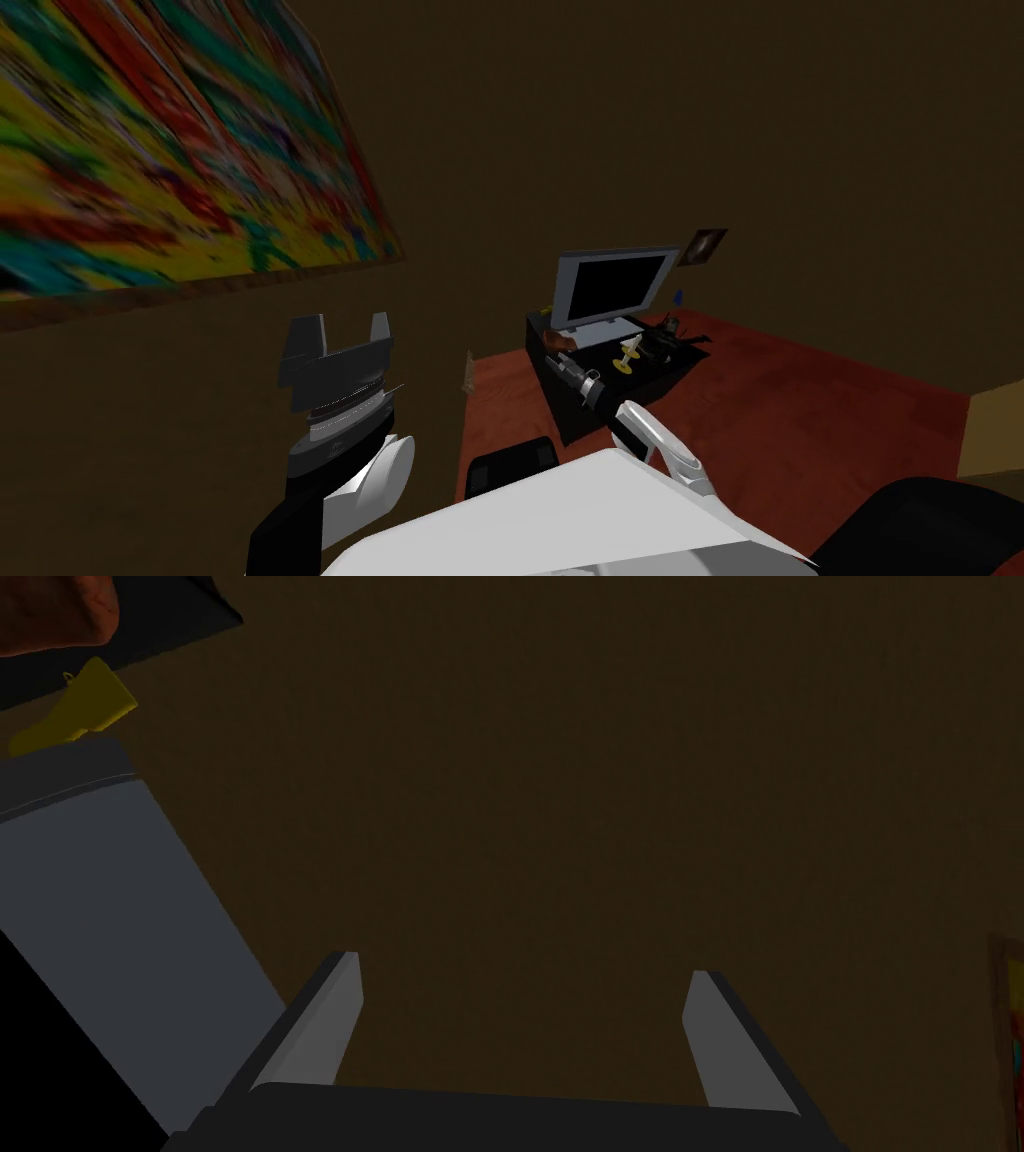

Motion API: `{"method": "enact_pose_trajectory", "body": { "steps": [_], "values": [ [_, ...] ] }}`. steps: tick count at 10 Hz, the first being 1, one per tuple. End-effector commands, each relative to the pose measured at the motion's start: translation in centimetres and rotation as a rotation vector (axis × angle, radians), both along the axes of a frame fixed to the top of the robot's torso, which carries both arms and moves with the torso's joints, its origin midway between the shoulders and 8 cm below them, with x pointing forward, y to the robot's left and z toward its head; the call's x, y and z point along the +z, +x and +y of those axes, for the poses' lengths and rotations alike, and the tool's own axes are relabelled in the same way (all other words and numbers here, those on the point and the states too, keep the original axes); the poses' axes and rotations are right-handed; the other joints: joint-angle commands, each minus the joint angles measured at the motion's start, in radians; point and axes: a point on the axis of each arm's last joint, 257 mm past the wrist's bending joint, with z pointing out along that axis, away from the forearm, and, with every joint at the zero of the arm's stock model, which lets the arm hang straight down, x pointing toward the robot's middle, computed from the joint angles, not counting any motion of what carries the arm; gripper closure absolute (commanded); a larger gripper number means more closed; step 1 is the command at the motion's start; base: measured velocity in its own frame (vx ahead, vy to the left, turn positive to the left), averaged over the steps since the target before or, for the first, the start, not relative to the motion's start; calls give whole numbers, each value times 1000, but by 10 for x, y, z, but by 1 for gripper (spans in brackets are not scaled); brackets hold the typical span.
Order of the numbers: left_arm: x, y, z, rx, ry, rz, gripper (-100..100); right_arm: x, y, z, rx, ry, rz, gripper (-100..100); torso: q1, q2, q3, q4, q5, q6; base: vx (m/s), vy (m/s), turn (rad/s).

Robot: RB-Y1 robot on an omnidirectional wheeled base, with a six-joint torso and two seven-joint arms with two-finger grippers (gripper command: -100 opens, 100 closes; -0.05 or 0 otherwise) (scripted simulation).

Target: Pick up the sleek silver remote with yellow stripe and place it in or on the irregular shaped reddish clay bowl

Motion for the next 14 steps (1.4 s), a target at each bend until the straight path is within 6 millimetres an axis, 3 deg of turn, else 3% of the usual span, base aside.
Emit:
{"method": "enact_pose_trajectory", "body": {
  "steps": [1, 2, 3, 4, 5, 7, 8, 9, 10, 11, 12, 14],
  "values": [
    [0, 0, 0, 0, 0, 0, 0, -11, -3, -7, 14, -71, 18, -100, 0, 0, 0, 0, 0, 0, 31, -14, 118],
    [0, 0, 0, 0, 0, 0, 0, -12, -4, -6, 17, -79, 19, -100, -1, 0, 0, 0, 0, 1, 13, -9, -35],
    [0, 0, 0, 0, 0, 0, 0, -37, -12, -18, 24, -155, 60, -100, 0, 1, 1, 0, 0, 1, 22, -2, 291],
    [0, 0, 0, 0, 0, 0, 0, -40, -13, -17, 33, -180, 62, -100, 0, 1, 1, 0, 0, 0, 24, -15, 175],
    [0, 0, 0, 0, 0, 0, 0, -60, -23, -29, 42, -244, 98, -100, -1, 1, 0, 0, 0, 1, 36, -23, 270],
    [0, 0, 0, 0, 0, 0, 0, -68, -25, -30, 52, -281, 108, -100, -1, 0, 0, 0, 0, 1, 25, -19, 84],
    [0, 0, 0, 0, 0, 0, 0, -93, -39, -44, 65, -353, 155, -100, -1, 1, 1, 0, 0, 1, 27, -13, 287],
    [0, 0, 0, 0, 0, 0, 0, -95, -40, -44, 75, -377, 157, -100, -1, 1, 0, 0, 0, 0, 28, -27, 176],
    [0, 0, 0, 0, 0, 0, 0, -119, -56, -60, 88, -441, 205, -100, -1, 1, 0, 0, 0, 1, 34, -32, 280],
    [0, 0, 0, 0, 0, 0, 0, -123, -58, -60, 102, -473, 209, -100, -2, 0, 0, 0, 0, 0, 29, -36, 152],
    [0, 0, 0, 0, 0, 0, 0, -144, -75, -77, 117, -532, 256, -100, -2, 0, 0, 0, 0, 1, 36, -43, 312],
    [0, 0, 0, 0, 0, 0, 0, -149, -79, -78, 135, -571, 264, -100, -3, 0, 0, 0, 0, 1, 19, -36, 62]
  ]
}}
